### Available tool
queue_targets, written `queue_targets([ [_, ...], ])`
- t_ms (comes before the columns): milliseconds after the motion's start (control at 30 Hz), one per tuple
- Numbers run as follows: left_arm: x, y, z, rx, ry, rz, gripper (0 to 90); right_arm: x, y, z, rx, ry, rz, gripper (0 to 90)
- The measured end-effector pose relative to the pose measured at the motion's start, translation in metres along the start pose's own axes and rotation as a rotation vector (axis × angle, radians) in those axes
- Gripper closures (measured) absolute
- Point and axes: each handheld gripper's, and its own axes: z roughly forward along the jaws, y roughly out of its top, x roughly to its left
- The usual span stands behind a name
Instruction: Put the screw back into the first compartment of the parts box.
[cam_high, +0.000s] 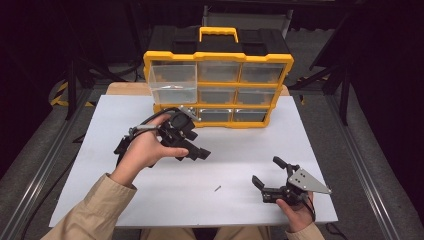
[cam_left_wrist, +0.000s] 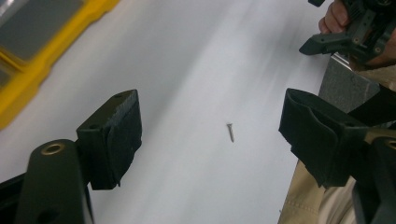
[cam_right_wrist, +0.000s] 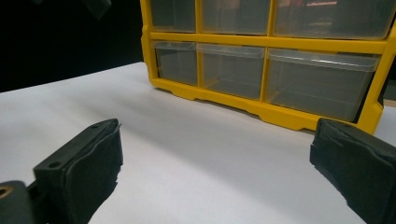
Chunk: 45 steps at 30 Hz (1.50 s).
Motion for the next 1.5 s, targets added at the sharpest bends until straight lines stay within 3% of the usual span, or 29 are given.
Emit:
queue_targets([
  [200, -0.002, -0.017, 0.025, 0.001, 0.031, 0.005, 14.6, 0.0, 0.0, 0.0, -0.001, 0.0, -0.004, 2.9],
  [633, -0.009, -0.045, 0.07, 0.024, 0.018, -0.017, 9.6, 0.0, 0.0, 0.0, 0.001, -0.002, -0.006, 2.9],
  [800, -0.015, -0.057, 0.091, 0.025, 0.021, -0.035, 18.9, -0.001, 0.001, 0.0, -0.003, -0.005, -0.003, 2.9],
  [867, -0.015, -0.059, 0.095, 0.018, 0.009, -0.018, 27.5, -0.001, 0.001, -0.001, -0.004, -0.007, -0.004, 2.9],
  [900, -0.016, -0.061, 0.098, 0.015, 0.006, -0.029, 29.4, -0.001, 0.001, 0.0, -0.004, -0.007, -0.004, 2.9],
  [933, -0.017, -0.063, 0.102, 0.005, 0.007, -0.028, 37.2, -0.001, 0.001, 0.0, -0.003, -0.007, -0.003, 2.9],
  [1100, -0.018, -0.07, 0.115, -0.03, -0.012, -0.032, 51.3, -0.001, 0.0, 0.0, -0.002, -0.006, -0.004, 2.9],
  [1133, -0.019, -0.07, 0.116, -0.037, -0.021, -0.035, 59.7, -0.001, 0.0, 0.0, -0.001, -0.008, -0.004, 2.9],
  [1200, -0.021, -0.07, 0.119, -0.056, -0.035, -0.02, 62.5, -0.001, 0.0, 0.0, -0.001, -0.008, -0.003, 2.9],
  [1500, -0.027, -0.071, 0.135, 0.0, -0.027, -0.003, 73.4, -0.001, 0.0, 0.0, 0.0, -0.008, -0.003, 2.9],
])
